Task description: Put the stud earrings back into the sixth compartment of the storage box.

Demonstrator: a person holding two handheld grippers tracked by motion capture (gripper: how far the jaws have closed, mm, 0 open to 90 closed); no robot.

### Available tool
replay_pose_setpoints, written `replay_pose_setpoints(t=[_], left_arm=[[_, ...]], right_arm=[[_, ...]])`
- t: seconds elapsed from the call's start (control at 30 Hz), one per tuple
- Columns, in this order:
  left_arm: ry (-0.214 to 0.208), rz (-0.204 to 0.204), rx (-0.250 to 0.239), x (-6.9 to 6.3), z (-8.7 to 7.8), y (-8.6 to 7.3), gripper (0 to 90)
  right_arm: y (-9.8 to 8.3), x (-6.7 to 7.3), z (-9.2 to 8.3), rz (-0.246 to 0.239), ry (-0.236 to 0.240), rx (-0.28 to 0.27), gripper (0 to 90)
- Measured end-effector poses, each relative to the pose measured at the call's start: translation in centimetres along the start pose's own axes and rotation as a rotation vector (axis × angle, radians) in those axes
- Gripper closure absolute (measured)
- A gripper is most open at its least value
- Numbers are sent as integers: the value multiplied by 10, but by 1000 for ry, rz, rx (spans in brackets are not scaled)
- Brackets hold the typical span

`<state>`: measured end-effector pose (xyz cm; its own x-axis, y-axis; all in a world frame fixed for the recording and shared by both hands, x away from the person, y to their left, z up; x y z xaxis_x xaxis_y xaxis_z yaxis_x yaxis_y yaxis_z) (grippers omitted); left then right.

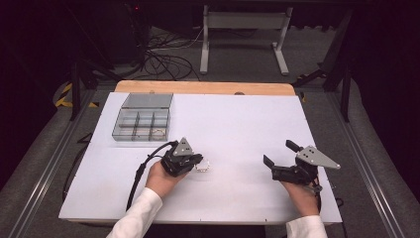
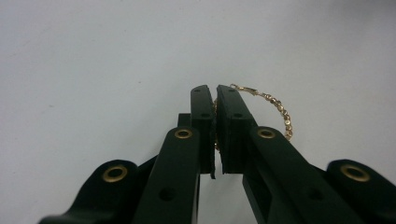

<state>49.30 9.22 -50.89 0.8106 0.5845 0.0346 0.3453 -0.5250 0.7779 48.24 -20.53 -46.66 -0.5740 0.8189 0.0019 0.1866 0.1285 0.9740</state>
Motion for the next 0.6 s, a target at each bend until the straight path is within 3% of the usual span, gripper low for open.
replay_pose_setpoints(t=[0.6], left_arm=[[103, -37, -39, 35, -20, 9, 863]], right_arm=[[0, 0, 0, 1, 2, 0, 27]])
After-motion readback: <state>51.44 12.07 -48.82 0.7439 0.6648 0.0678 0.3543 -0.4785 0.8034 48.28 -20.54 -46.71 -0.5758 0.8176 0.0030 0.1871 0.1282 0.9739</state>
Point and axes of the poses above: each handheld gripper's, and its own axes: z roughly forward along the jaws, y roughly out of its top, x roughly to its left, the point moved 7 cm from there along z, roughly forward along the jaws, and after that the axes turned 1 degree about -x, right-handed, at the moved point
